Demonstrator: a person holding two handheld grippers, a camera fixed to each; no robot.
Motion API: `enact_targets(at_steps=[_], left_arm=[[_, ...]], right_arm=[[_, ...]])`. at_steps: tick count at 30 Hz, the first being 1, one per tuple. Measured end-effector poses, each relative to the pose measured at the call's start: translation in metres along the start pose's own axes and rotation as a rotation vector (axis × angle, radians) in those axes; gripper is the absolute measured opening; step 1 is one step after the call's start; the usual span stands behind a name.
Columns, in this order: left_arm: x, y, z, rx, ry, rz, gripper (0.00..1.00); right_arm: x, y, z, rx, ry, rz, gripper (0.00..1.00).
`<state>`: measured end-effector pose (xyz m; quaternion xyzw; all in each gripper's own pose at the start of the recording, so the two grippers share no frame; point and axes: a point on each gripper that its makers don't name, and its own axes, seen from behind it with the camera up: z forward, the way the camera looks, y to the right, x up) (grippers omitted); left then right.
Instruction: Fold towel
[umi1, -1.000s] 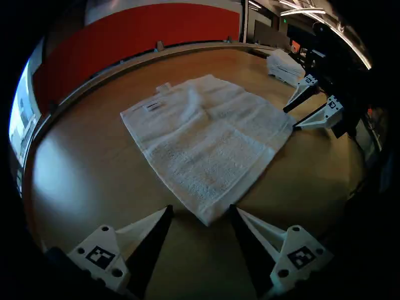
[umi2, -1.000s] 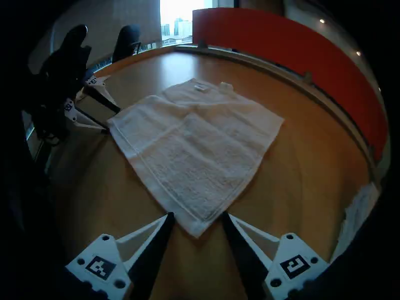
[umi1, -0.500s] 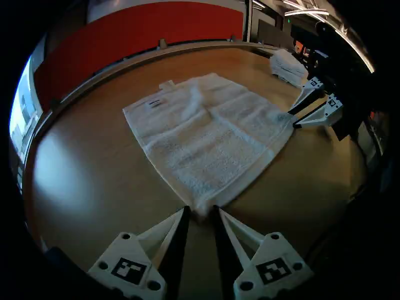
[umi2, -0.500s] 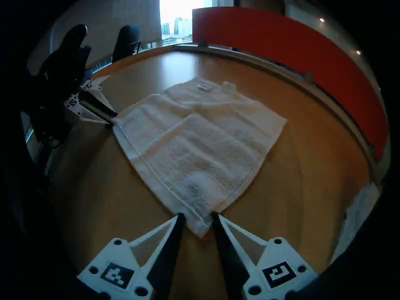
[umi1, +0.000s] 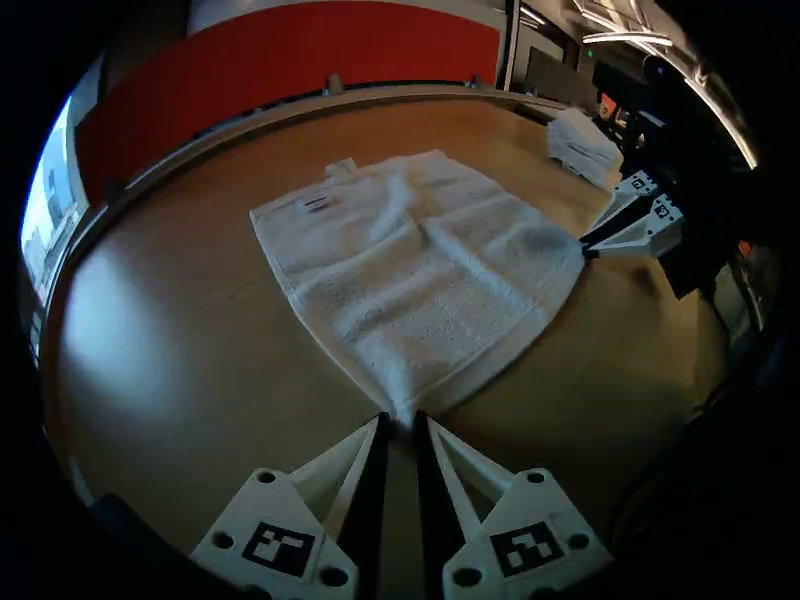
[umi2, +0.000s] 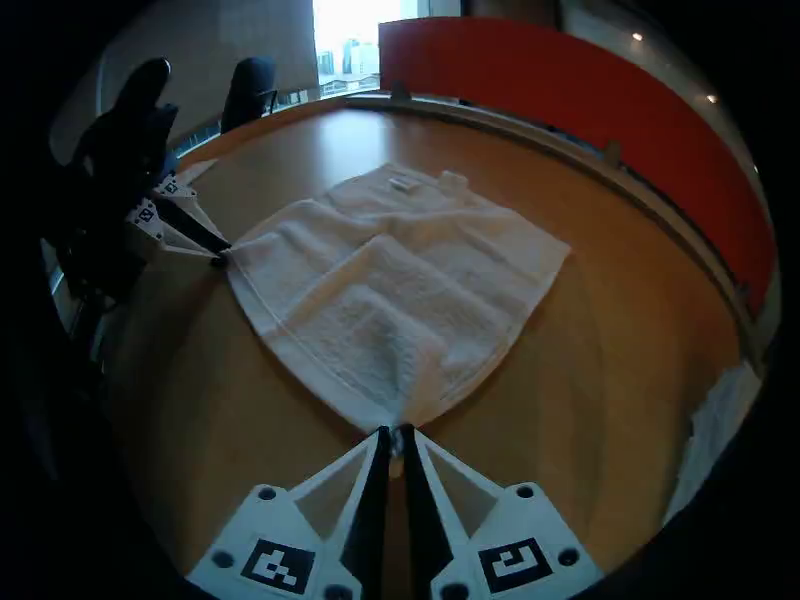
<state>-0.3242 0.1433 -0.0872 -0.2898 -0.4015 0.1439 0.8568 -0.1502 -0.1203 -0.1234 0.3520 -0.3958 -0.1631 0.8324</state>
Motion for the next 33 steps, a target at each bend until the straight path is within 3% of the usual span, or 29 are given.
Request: enact_targets(at_steps=[15, 33], left_arm=[[0.013, -0.001, -0.013, 0.003, 0.022, -0.025, 0.18], [0.04, -0.001, -0.053, 0.008, 0.054, -0.072, 0.18]], right_arm=[[0.009, -0.002, -0.007, 0.005, 0.014, 0.007, 0.08], [0.052, -0.003, -0.049, -0.012, 0.098, 0.001, 0.07]])
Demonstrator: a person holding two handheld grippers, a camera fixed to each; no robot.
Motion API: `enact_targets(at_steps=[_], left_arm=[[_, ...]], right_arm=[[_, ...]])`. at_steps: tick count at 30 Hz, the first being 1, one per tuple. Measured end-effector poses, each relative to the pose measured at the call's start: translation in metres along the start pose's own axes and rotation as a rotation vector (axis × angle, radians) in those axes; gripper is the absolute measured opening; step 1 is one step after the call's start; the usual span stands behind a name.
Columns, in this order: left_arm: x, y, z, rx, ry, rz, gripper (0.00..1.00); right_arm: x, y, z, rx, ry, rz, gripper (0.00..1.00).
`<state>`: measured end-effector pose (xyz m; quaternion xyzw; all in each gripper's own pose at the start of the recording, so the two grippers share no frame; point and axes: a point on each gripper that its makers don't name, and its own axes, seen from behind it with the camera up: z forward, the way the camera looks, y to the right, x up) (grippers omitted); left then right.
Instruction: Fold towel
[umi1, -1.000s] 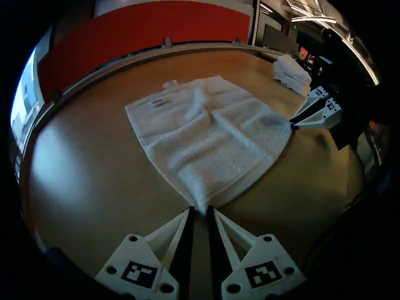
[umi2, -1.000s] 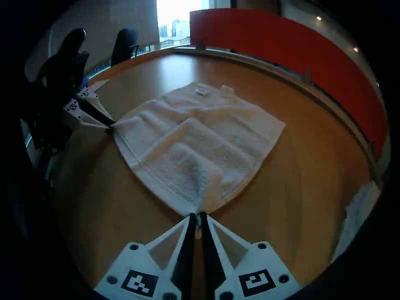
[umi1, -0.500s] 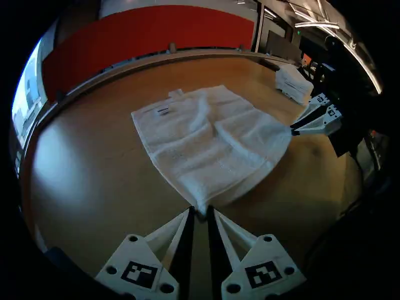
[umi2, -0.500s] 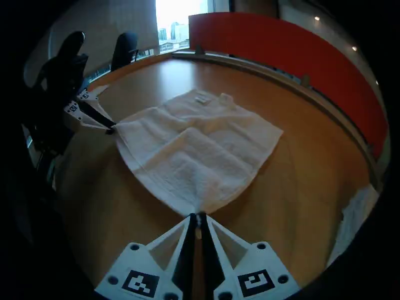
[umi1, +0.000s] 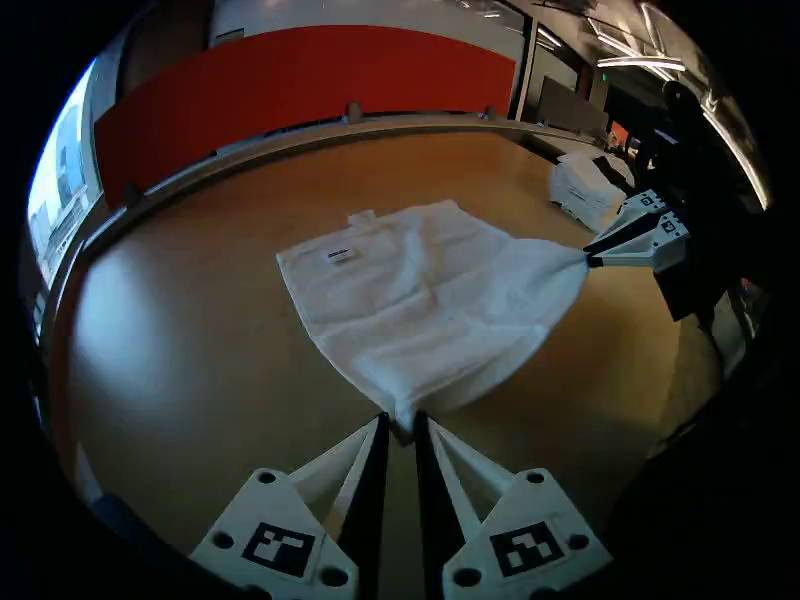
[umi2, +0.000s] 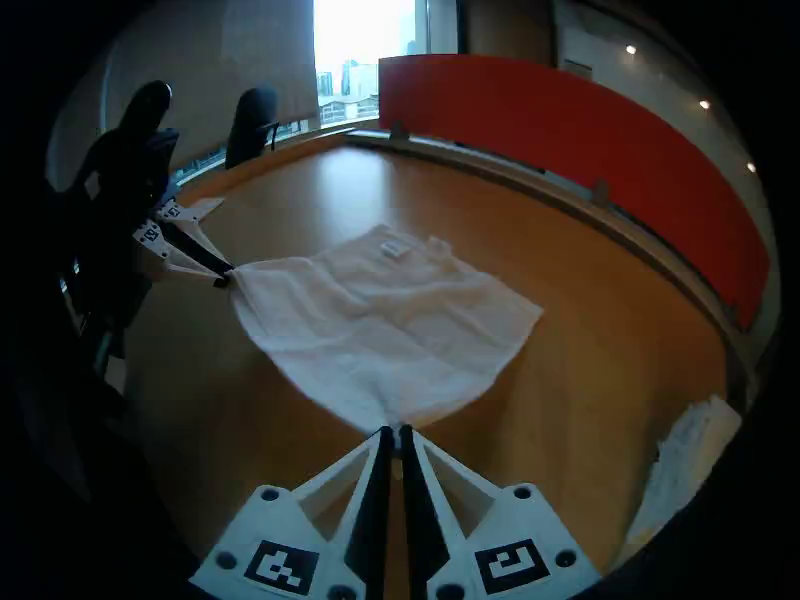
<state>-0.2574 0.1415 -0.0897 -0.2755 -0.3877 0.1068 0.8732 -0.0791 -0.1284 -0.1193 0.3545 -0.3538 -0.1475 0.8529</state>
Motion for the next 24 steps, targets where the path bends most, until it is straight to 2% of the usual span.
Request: enact_targets(at_steps=[11, 24], left_arm=[[0.014, 0.011, -0.028, -0.01, 0.013, -0.053, 0.18], [0.023, 0.026, -0.049, -0.042, 0.007, -0.091, 0.18]], right_arm=[[0.017, -0.008, -0.028, -0.001, 0.029, 0.021, 0.07], [0.032, -0.014, -0.054, 0.004, 0.046, 0.016, 0.07]])
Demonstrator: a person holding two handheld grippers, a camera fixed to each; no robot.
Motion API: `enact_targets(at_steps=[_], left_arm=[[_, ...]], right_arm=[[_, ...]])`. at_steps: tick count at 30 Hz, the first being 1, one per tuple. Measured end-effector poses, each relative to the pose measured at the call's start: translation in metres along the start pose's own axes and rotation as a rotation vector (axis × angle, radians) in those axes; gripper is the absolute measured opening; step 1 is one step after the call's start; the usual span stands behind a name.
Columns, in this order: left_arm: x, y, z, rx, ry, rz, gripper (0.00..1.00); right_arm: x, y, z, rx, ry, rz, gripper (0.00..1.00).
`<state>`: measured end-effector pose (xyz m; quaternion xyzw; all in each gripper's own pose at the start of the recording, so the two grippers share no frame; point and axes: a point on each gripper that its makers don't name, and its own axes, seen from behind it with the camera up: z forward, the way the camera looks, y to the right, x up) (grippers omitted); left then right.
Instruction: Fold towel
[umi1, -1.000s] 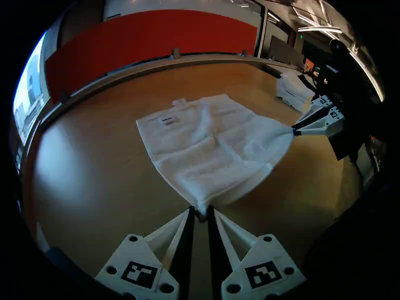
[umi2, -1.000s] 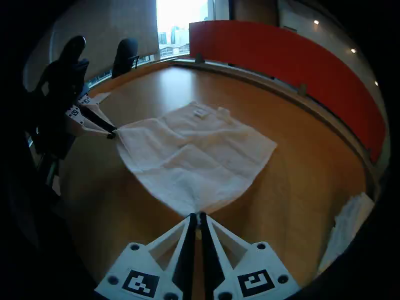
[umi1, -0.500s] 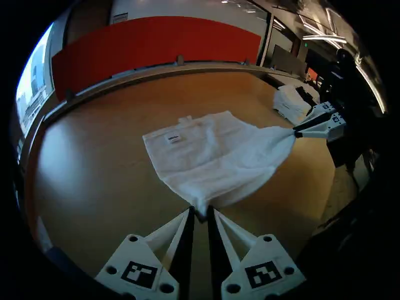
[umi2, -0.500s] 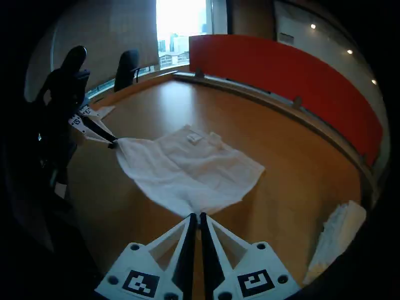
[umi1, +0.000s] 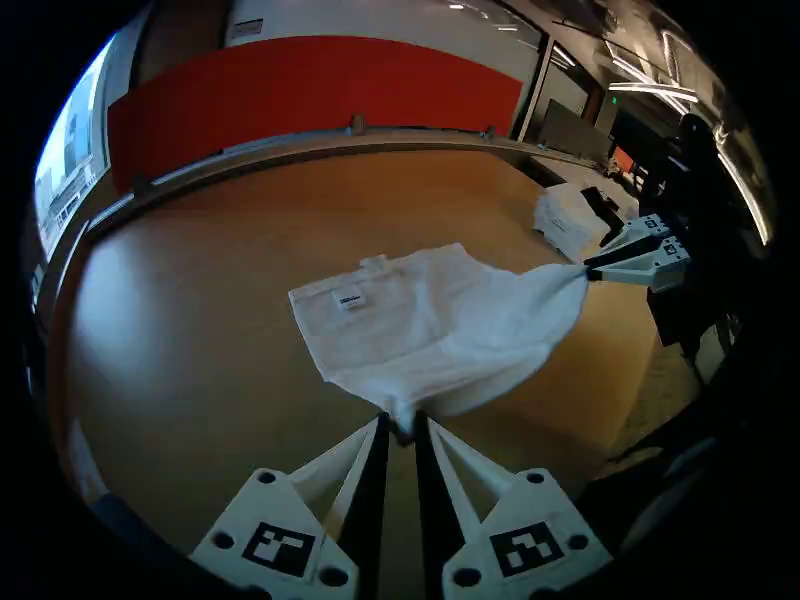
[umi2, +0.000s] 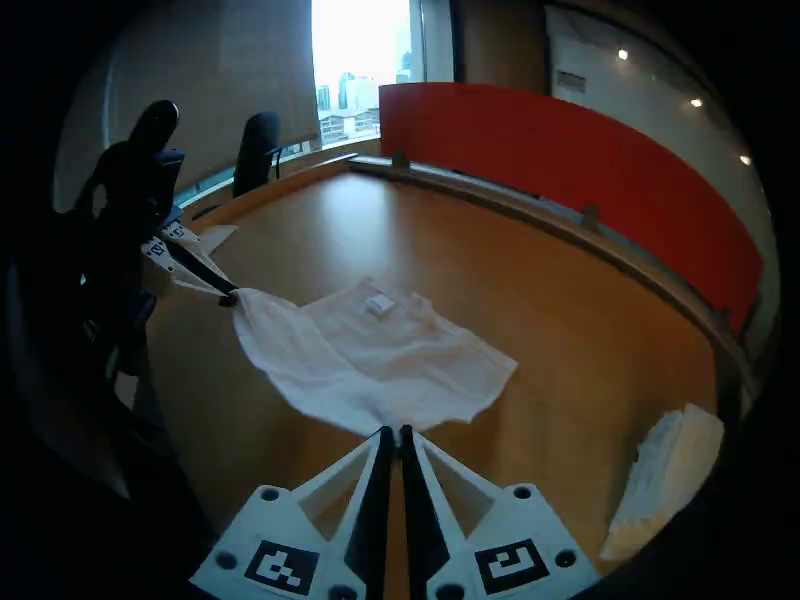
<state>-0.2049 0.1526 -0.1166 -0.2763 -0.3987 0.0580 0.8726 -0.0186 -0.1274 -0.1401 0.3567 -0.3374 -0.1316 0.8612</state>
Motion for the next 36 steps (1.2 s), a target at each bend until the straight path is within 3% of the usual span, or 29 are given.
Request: enact_targets(at_steps=[17, 28, 36], left_arm=[[0.004, 0.012, -0.021, -0.03, -0.006, -0.042, 0.18], [0.011, 0.008, -0.017, -0.026, -0.002, -0.037, 0.18], [0.024, 0.001, -0.007, -0.023, 0.01, -0.032, 0.18]], right_arm=[[0.01, -0.002, -0.02, -0.001, 0.008, 0.005, 0.07], [0.009, 0.0, -0.017, -0.002, -0.002, -0.001, 0.07], [0.009, 0.012, -0.009, -0.015, -0.023, -0.016, 0.07]])
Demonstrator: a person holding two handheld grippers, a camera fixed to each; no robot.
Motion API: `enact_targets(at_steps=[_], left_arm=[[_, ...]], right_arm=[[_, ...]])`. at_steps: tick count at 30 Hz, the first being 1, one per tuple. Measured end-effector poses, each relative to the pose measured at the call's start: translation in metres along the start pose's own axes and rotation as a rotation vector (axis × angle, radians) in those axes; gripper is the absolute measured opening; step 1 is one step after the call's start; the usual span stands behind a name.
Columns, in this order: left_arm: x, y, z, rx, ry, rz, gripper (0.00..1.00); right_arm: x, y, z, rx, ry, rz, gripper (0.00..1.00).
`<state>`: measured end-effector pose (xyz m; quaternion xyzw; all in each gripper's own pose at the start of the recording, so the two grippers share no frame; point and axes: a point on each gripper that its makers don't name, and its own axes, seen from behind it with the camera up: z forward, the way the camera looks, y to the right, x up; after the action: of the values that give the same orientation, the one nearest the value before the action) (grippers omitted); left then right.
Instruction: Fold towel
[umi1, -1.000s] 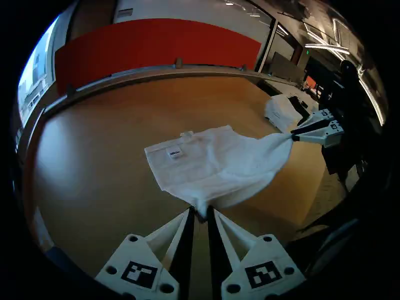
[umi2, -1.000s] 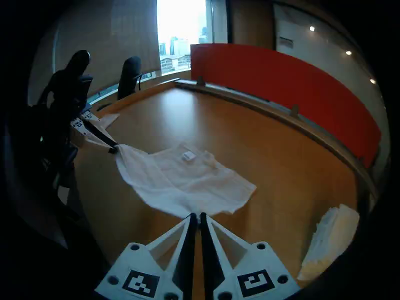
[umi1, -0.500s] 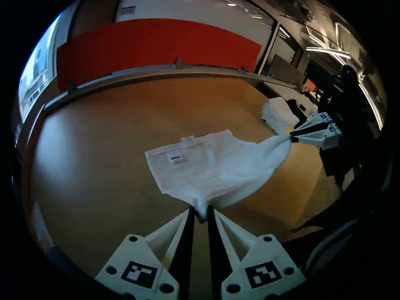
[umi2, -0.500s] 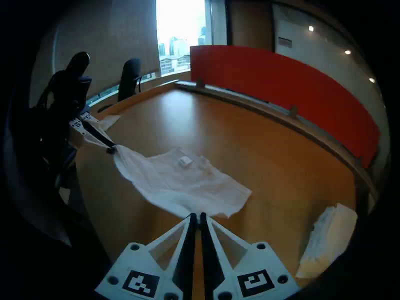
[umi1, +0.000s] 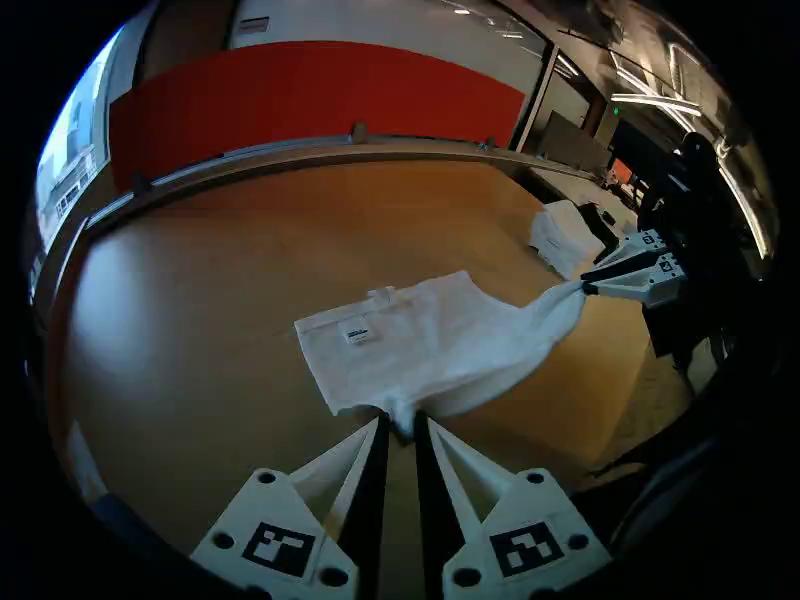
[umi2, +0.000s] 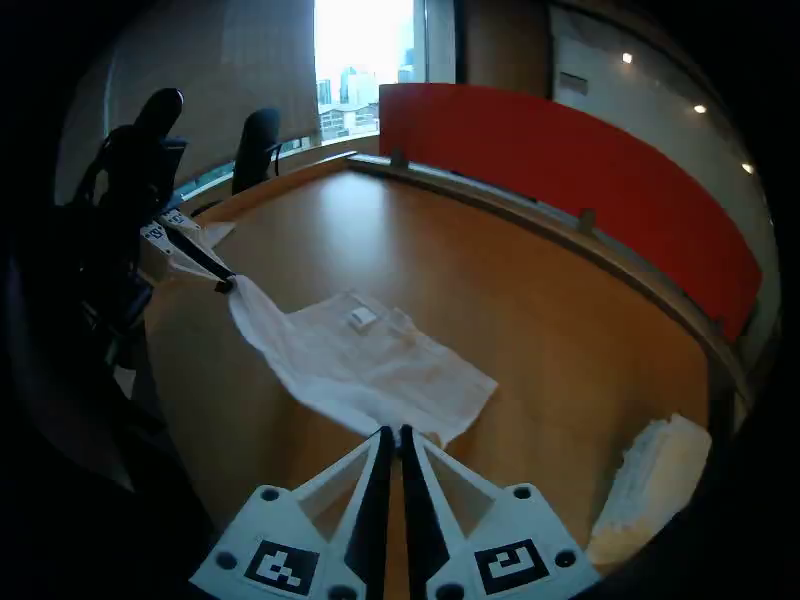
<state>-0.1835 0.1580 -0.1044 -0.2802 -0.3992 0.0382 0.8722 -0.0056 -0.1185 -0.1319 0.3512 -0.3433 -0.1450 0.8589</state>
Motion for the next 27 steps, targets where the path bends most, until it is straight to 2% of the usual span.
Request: enact_targets(at_steps=[6, 20, 27], left_arm=[[0.007, -0.009, 0.014, 0.003, 0.0, -0.003, 0.18], [0.03, -0.045, 0.052, 0.049, 0.003, -0.018, 0.18], [0.028, -0.05, 0.064, 0.056, -0.012, -0.012, 0.18]], right_arm=[[0.004, 0.014, 0.013, -0.012, -0.01, 0.002, 0.07], [0.012, 0.043, 0.049, -0.022, -0.039, 0.006, 0.07], [0.009, 0.05, 0.06, -0.022, -0.054, 0.01, 0.07]])
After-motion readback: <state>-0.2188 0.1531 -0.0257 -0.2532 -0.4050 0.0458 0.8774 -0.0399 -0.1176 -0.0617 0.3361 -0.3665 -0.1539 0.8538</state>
